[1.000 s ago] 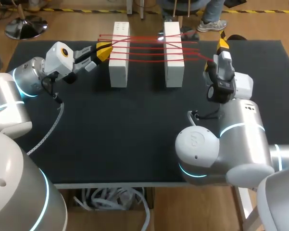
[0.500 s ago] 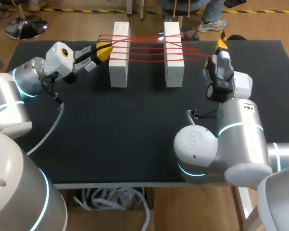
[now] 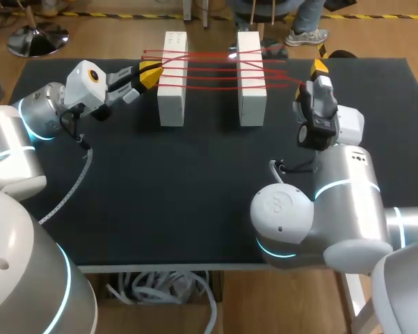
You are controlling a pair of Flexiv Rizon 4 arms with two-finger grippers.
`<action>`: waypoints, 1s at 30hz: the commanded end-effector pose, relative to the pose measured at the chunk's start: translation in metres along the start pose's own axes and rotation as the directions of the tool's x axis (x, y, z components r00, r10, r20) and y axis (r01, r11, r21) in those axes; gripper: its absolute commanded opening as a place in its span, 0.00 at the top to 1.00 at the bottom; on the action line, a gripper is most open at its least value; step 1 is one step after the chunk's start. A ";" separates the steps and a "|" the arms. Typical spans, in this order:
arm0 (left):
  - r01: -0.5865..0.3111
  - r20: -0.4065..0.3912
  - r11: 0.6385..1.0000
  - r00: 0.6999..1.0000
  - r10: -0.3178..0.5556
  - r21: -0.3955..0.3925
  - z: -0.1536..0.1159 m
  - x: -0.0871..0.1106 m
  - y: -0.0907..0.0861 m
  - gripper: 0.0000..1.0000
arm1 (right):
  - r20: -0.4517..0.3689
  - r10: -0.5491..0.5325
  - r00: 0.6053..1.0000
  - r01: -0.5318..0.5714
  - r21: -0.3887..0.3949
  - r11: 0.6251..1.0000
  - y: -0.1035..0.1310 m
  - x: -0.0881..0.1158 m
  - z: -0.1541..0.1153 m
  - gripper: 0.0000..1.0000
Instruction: Grab the tape and strap the tape.
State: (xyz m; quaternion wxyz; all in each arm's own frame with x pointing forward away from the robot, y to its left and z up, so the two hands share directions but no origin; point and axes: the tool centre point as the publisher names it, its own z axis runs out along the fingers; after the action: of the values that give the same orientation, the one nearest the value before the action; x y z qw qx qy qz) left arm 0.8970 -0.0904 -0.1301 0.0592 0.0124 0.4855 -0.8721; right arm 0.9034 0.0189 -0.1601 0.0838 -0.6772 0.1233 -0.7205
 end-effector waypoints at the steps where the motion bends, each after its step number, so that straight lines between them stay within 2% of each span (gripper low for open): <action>1: -0.002 0.004 1.000 1.000 0.002 -0.002 0.001 0.001 0.000 1.00 | 0.004 -0.001 1.000 0.001 -0.009 1.000 -0.002 0.001 -0.001 0.63; 4: -0.002 0.004 1.000 1.000 0.002 -0.002 0.001 0.001 0.000 1.00 | 0.002 -0.003 1.000 0.003 -0.011 1.000 -0.002 0.002 0.000 0.70; 9: -0.002 0.004 1.000 1.000 0.002 -0.002 0.001 0.001 0.000 1.00 | 0.000 -0.005 1.000 0.005 -0.016 1.000 -0.003 0.002 0.001 0.99; 16: -0.002 0.004 1.000 1.000 0.002 -0.002 0.001 0.001 0.000 1.00 | 0.001 -0.040 0.999 0.040 -0.039 0.998 -0.003 0.002 0.003 1.00; 25: -0.002 0.004 1.000 1.000 0.002 -0.002 0.001 0.001 0.000 1.00 | -0.011 -0.182 0.983 0.181 -0.052 0.982 -0.009 0.004 0.003 1.00; 30: -0.002 0.004 1.000 1.000 0.002 -0.002 0.001 0.001 0.000 1.00 | -0.031 -0.287 0.957 0.285 -0.047 0.957 -0.014 0.006 0.003 1.00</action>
State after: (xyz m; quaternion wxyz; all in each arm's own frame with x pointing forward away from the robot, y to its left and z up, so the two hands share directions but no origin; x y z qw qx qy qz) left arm 0.8970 -0.0904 -0.1301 0.0592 0.0124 0.4855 -0.8721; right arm 0.9060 0.0259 -0.1530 -0.0282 -0.6754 0.0427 -0.7356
